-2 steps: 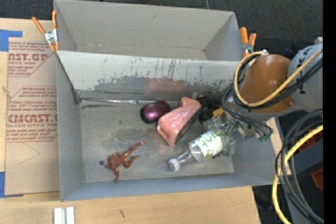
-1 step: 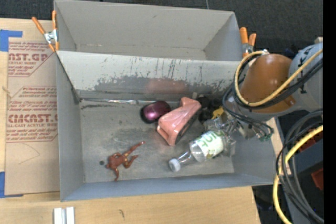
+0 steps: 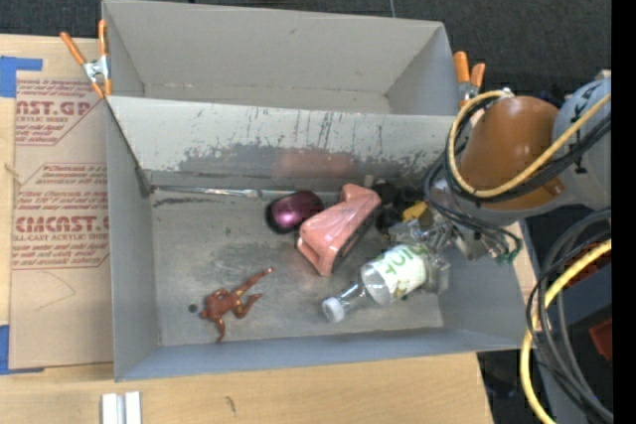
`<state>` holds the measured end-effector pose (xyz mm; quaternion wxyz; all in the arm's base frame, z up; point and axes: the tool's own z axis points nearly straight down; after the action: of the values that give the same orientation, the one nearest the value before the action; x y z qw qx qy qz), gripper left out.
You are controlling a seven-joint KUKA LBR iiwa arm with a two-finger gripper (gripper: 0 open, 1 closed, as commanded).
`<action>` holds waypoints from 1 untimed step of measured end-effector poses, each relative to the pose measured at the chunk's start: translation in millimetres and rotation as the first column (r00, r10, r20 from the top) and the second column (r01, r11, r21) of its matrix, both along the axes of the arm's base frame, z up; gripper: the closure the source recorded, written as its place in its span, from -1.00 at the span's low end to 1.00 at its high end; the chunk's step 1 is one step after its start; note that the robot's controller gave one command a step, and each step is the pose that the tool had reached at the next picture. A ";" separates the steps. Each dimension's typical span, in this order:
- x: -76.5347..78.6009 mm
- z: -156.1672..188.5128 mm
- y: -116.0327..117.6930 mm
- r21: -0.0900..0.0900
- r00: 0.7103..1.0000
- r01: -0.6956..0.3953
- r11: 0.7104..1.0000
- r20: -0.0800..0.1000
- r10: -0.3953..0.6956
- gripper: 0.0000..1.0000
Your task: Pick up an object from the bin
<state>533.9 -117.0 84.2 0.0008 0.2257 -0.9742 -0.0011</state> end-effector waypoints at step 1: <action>1.0 10.8 -0.1 -0.001 1.000 0.001 1.000 0.003 -0.001 1.00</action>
Offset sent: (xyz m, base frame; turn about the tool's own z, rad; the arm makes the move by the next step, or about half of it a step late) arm 0.0000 0.0002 0.0052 0.0000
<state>534.9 -117.1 95.0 -0.0007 0.2253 -0.9743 -0.0004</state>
